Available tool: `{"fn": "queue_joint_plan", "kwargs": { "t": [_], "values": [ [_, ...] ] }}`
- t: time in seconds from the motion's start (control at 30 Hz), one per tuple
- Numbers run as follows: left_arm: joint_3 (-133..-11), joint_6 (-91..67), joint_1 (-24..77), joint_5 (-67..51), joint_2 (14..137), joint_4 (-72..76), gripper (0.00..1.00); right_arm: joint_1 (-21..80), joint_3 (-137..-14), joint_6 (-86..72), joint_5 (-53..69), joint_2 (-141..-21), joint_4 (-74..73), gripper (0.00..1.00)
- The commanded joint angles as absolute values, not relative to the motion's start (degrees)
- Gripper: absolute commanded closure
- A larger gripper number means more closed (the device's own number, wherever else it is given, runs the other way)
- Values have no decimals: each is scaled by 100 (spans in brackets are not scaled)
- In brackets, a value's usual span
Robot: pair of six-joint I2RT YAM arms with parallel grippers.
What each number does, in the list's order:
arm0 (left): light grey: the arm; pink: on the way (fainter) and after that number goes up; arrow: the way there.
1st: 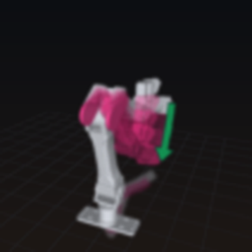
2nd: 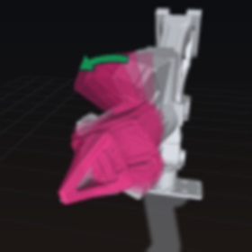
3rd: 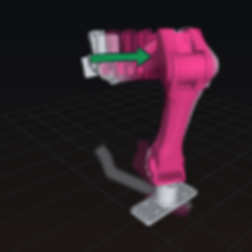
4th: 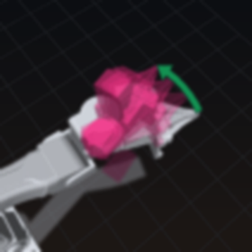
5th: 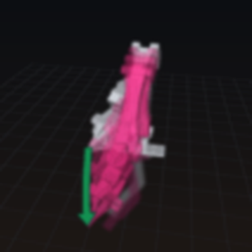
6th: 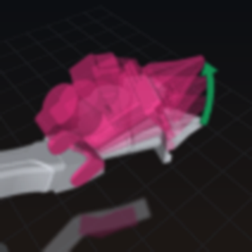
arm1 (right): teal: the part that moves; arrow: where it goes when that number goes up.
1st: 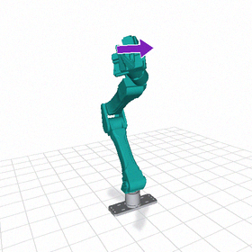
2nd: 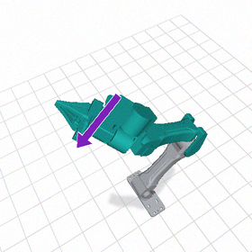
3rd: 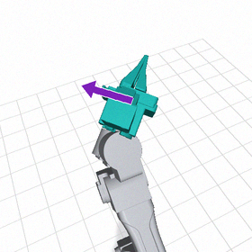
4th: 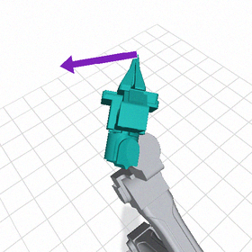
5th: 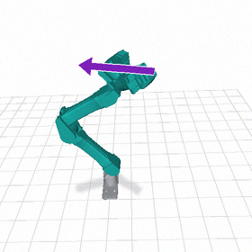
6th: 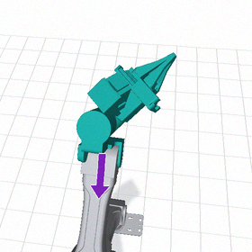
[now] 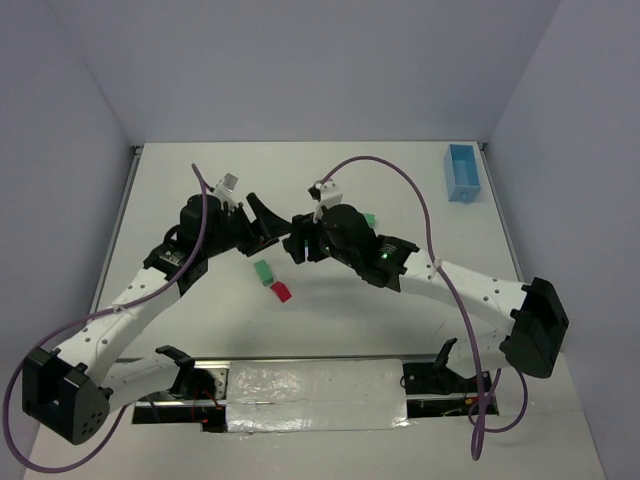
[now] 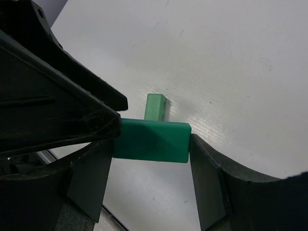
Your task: Build the wood block tower
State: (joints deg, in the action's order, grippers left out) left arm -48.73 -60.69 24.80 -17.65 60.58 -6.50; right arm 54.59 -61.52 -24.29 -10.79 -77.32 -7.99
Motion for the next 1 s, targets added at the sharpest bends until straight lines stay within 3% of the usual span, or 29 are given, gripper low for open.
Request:
{"fn": "queue_joint_plan", "kwargs": {
  "t": [0.0, 0.4, 0.6, 0.97],
  "values": [
    [-5387, -5880, 2461, -1346, 6082, -834, 2, 5476, -6398, -2364, -1274, -7787, -712, 63],
    [-6292, -4581, 1723, 1396, 5801, -2952, 0, 3701, -6845, -2715, -2080, -8823, -1608, 62],
    [-6627, -3297, 1723, 1872, 5599, -3787, 1, 3173, -7803, -2742, -2565, -9895, -2302, 74],
    [-5344, -2593, 1714, 1574, 5088, -3507, 0, 2751, -8411, -2698, -2478, -10863, -2355, 72]
  ]
}}
